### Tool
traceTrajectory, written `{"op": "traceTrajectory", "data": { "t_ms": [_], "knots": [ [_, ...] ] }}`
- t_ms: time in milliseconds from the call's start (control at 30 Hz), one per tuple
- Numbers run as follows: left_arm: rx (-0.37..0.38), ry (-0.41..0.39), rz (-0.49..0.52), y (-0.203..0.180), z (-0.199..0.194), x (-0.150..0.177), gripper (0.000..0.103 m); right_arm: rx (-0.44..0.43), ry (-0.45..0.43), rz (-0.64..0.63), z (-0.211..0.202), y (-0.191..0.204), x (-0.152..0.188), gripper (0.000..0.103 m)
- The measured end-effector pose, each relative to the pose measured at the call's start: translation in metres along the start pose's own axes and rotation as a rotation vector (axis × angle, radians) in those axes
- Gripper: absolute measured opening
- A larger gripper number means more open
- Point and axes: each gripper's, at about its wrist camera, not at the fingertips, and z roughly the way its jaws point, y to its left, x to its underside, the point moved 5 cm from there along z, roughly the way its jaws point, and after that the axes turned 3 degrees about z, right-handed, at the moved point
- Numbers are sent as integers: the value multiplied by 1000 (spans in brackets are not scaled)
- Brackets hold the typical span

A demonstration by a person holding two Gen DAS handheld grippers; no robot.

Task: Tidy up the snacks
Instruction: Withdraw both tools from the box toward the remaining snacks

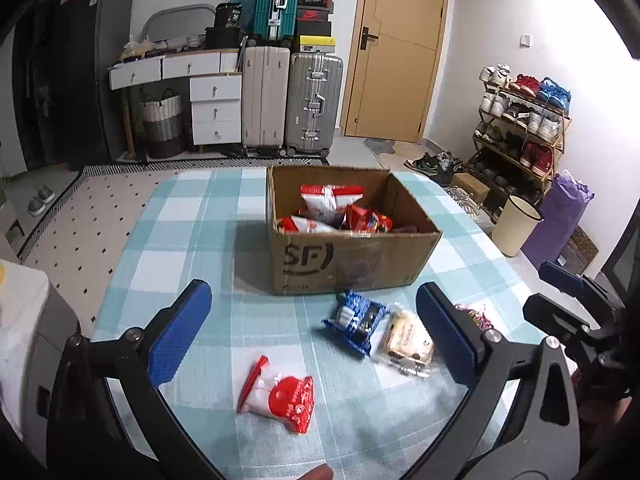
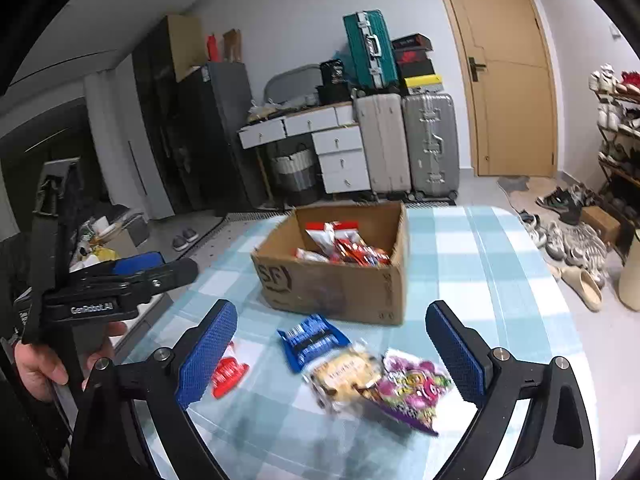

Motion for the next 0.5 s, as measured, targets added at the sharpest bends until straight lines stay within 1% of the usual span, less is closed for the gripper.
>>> {"op": "traceTrajectory", "data": {
  "t_ms": [67, 167, 300, 433, 500],
  "knots": [
    [-9, 16, 4, 0, 7, 8, 102, 7, 13, 21, 3, -7, 9, 98],
    [1, 54, -15, 4, 22, 24, 102, 20, 40, 55, 11, -18, 22, 98],
    [-2, 84, -33, 10, 39, 42, 102, 41, 77, 89, 21, -32, 40, 98],
    [-6, 114, -41, 17, 58, 56, 102, 81, 133, 60, 38, -41, 56, 98],
    [-1, 129, -54, 21, 65, 62, 102, 88, 151, 68, 45, -45, 62, 98]
  ]
}}
